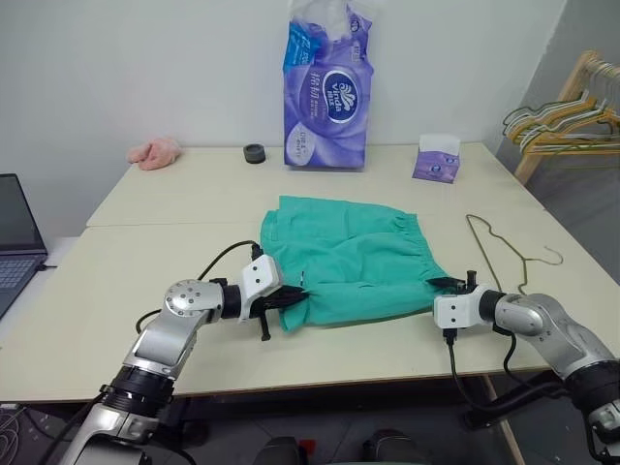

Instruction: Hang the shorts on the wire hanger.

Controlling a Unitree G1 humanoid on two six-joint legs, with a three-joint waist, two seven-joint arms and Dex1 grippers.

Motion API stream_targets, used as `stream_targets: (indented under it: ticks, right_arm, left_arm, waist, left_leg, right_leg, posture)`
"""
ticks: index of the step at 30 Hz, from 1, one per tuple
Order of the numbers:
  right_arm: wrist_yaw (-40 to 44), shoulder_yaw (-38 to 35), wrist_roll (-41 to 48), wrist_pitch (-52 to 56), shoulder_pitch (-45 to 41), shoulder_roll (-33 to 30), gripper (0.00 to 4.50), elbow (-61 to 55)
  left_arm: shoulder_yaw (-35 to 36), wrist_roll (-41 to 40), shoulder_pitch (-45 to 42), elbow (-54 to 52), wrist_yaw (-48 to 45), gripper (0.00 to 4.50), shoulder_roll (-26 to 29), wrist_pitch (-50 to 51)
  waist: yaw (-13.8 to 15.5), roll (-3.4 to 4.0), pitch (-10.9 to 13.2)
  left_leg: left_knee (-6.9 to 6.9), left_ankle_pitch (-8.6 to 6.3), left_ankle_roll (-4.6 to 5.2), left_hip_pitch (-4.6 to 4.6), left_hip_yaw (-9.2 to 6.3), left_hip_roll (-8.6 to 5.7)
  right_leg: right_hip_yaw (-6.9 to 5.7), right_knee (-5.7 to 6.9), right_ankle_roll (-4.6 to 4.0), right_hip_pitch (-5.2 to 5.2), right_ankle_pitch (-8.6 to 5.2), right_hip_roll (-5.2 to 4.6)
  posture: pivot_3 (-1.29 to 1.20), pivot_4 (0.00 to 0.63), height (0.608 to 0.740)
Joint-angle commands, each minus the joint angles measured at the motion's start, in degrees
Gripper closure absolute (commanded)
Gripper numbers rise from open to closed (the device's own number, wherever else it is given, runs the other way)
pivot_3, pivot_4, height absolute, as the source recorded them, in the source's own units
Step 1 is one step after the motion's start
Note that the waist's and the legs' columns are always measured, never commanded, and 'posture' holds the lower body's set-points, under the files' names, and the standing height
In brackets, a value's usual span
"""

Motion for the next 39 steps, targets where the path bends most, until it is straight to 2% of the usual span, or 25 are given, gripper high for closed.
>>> stream_targets:
  ticks: [1, 2, 6, 10, 12, 15, 17, 19, 21, 22, 23, 25, 26, 27, 28, 29, 31, 33, 36, 39]
  right_arm:
    - [6.2, -2.9, 8.1, 3.5, 1.2, -1.0, 4.13, -7.1]
    - [10.1, -3.6, 12.2, 5.9, 2.5, -2.3, 4.49, -11.3]
    - [21.6, -6.8, 25.0, 16.6, 7.0, -7.6, 4.49, -26.0]
    - [34.0, -12.8, 45.0, 36.5, 8.8, -18.6, 4.49, -43.2]
    - [36.7, -13.8, 50.1, 42.7, 7.6, -21.5, 4.49, -46.1]
    - [39.9, -10.2, 52.1, 49.7, -0.3, -21.0, 4.49, -41.9]
    - [40.9, -2.5, 43.7, 47.8, -14.1, -13.4, 4.49, -25.5]
    - [37.4, 3.2, 33.6, 39.1, -28.0, -4.7, 4.49, -5.3]
    - [31.4, 6.3, 25.4, 29.3, -40.2, 2.1, 4.49, 13.4]
    - [30.1, 7.0, 23.3, 25.8, -43.7, 4.1, 4.49, 19.8]
    - [21.2, 8.3, 18.6, 21.2, -50.8, 7.1, 4.49, 28.6]
    - [3.2, 9.5, 11.6, 14.5, -64.1, 11.3, 4.49, 41.8]
    - [-3.6, 9.6, 9.3, 12.0, -69.1, 12.4, 4.49, 46.1]
    - [-7.5, 9.5, 7.9, 10.0, -72.2, 12.8, 4.49, 48.7]
    - [-11.7, 9.3, 6.6, 7.9, -74.8, 13.0, 4.49, 50.7]
    - [-15.0, 8.9, 5.7, 6.2, -77.1, 13.0, 4.49, 51.9]
    - [-22.2, 7.9, 4.2, 2.9, -81.0, 12.6, 4.49, 53.1]
    - [-25.7, 6.9, 3.4, -0.7, -82.2, 11.5, 4.49, 53.0]
    - [-23.4, 5.7, 3.8, -6.2, -78.4, 9.7, 4.49, 51.3]
    - [-13.9, 4.6, 7.1, -10.3, -67.8, 8.2, 4.49, 46.8]
  left_arm:
    - [1.5, -1.6, -1.2, -1.0, -3.0, 4.5, 2.1, -0.1]
    - [1.4, -3.0, -0.5, -2.8, -5.8, 4.5, 3.7, 1.3]
    - [0.9, -8.2, 2.1, -10.1, -15.7, 4.5, 11.8, 7.3]
    - [4.7, -21.5, 4.6, -20.3, -26.5, 4.5, 24.4, 22.5]
    - [5.4, -25.1, 4.4, -21.5, -28.2, 4.5, 27.4, 26.8]
    - [1.9, -22.0, 0.6, -16.6, -28.9, 4.5, 26.8, 26.9]
    - [-3.8, -14.0, -9.3, -2.6, -26.2, 4.5, 19.5, 22.6]
    - [-6.3, -5.1, -23.1, 17.2, -19.1, 4.5, 10.3, 12.9]
    - [-6.1, 2.0, -37.6, 37.3, -7.5, 4.5, 2.9, 2.3]
    - [-6.0, 3.9, -41.7, 44.0, -4.8, 4.5, 0.9, -1.3]
    - [-5.6, 7.2, -50.2, 52.5, 5.0, 4.5, -0.7, -6.4]
    - [-4.3, 12.0, -65.9, 64.1, 21.2, 4.5, -1.1, -13.1]
    - [-4.1, 14.0, -71.9, 67.5, 27.3, 4.5, -0.6, -15.5]
    - [-4.5, 15.9, -75.4, 69.4, 29.9, 4.5, 0.0, -17.7]
    - [-4.9, 17.7, -78.3, 70.8, 32.1, 4.5, 0.5, -19.7]
    - [-5.0, 19.2, -81.2, 71.6, 34.0, 4.5, 1.1, -21.7]
    - [-5.7, 22.6, -86.3, 72.2, 37.0, 4.5, 2.1, -25.7]
    - [-7.5, 26.4, -88.3, 72.2, 37.8, 4.5, 3.0, -30.1]
    - [-7.5, 27.8, -86.0, 71.9, 30.6, 4.5, 3.4, -33.3]
    - [-6.4, 26.2, -77.3, 71.3, 17.1, 4.5, 3.9, -34.1]
  waist:
    - [0.0, 0.01, 0.0]
    - [0.0, 0.03, 0.0]
    - [-0.1, 0.12, 0.2]
    - [-0.2, 0.28, 1.4]
    - [-0.2, 0.31, 1.5]
    - [0.0, 0.35, 1.6]
    - [0.1, 0.36, 1.7]
    - [0.3, 0.23, 1.7]
    - [0.6, -0.2, 1.9]
    - [0.6, -0.43, 1.9]
    - [0.3, -0.65, 1.8]
    - [-0.2, -0.72, 1.7]
    - [-0.6, -0.82, 1.8]
    - [-1.3, -0.86, 1.8]
    - [-1.6, -0.86, 1.7]
    - [-1.9, -0.76, 1.7]
    - [-2.4, -0.65, 1.6]
    - [-2.8, -0.63, 1.6]
    - [-3.0, -0.63, 1.6]
    - [-3.0, -0.57, 1.6]
  left_leg:
    - [0.0, 0.0, 0.0, 0.0, -0.02, 0.0]
    - [-0.02, 0.0, 0.0, -0.01, -0.02, 0.0]
    - [-0.22, 0.0, 0.0, -0.06, -0.02, 0.02]
    - [-0.26, 0.0, 0.0, -0.06, -0.02, 0.11]
    - [-0.28, 0.0, 0.0, -0.07, -0.06, 0.2]
    - [-0.28, 0.0, 0.0, 0.07, -0.23, 0.31]
    - [-0.26, 0.01, 0.0, 0.26, -0.16, 0.33]
    - [-0.2, 0.03, 0.0, 0.55, -0.06, 0.34]
    - [-0.15, 0.19, -0.01, 0.77, -0.05, 0.25]
    - [-0.15, 0.32, -0.21, 0.37, -0.06, 0.25]
    - [-0.19, 0.44, -0.4, -0.28, -0.08, 0.3]
    - [0.2, 0.48, -0.99, -1.81, 0.02, 0.31]
    - [0.45, 0.49, -1.04, -2.6, 0.06, 0.26]
    - [0.69, 0.53, -1.11, -3.78, 0.21, 0.16]
    - [0.56, 0.54, -1.13, -4.66, 0.39, 0.08]
    - [0.42, 0.52, -1.18, -4.92, 0.49, 0.07]
    - [0.11, 0.27, -1.61, -4.9, 0.26, 0.09]
    - [-0.59, 0.2, -1.7, -4.59, 0.05, -0.18]
    - [-0.67, 0.17, -1.67, -4.4, -0.04, -0.5]
    - [-0.58, 0.19, -1.33, -4.04, 0.12, -0.56]
  right_leg:
    - [-0.01, 0.0, 0.0, -0.01, 0.0, 0.0]
    - [-0.01, 0.0, 0.0, -0.03, 0.0, 0.0]
    - [0.0, 0.01, -0.01, -0.18, -0.01, 0.0]
    - [-0.1, 0.05, 0.09, -0.23, -0.22, 0.0]
    - [-0.22, 0.05, 0.05, -0.27, -0.3, 0.0]
    - [-0.6, 0.01, -0.35, -0.19, -0.56, -0.01]
    - [-0.72, 0.01, -0.4, -0.15, -0.54, 0.0]
    - [-0.79, 0.0, -0.43, 0.16, -0.46, 0.06]
    - [-0.86, 0.02, -0.27, 0.4, -0.23, 0.42]
    - [-0.86, 0.01, 0.02, 0.18, 0.05, 0.43]
    - [-0.84, 0.03, -0.27, -0.52, 0.4, 0.4]
    - [-0.78, 0.41, -0.16, -2.13, 0.45, 0.0]
    - [-0.77, 0.6, -0.16, -2.97, 0.46, -0.08]
    - [-0.76, 1.24, -0.16, -4.43, 0.46, -0.21]
    - [-0.76, 1.33, -0.17, -5.55, 0.47, -0.41]
    - [-0.91, 1.39, -0.17, -5.91, 0.46, -0.55]
    - [-1.14, 1.35, -0.21, -6.17, 0.44, -0.58]
    - [-1.12, 1.16, -0.23, -6.18, 0.42, -0.77]
    - [-1.02, 1.15, -0.24, -6.07, 0.35, -0.98]
    - [-0.99, 0.81, -0.12, -5.4, 0.28, -1.01]
  posture:
    - [-0.02, 0.021, 0.74]
    - [-0.03, 0.025, 0.74]
    - [-0.04, 0.035, 0.74]
    - [-0.04, 0.046, 0.74]
    - [-0.03, 0.055, 0.74]
    - [-0.03, 0.053, 0.74]
    - [-0.02, 0.044, 0.74]
    - [-0.02, 0.032, 0.74]
    - [-0.01, 0.029, 0.74]
    - [0.0, 0.023, 0.74]
    - [0.0, 0.02, 0.74]
    - [-0.01, 0.015, 0.74]
    - [-0.01, 0.015, 0.74]
    - [-0.01, 0.013, 0.74]
    - [-0.01, 0.013, 0.74]
    - [-0.01, 0.014, 0.74]
    - [-0.01, 0.016, 0.74]
    - [-0.01, 0.017, 0.74]
    - [-0.01, 0.023, 0.74]
    - [-0.02, 0.03, 0.74]
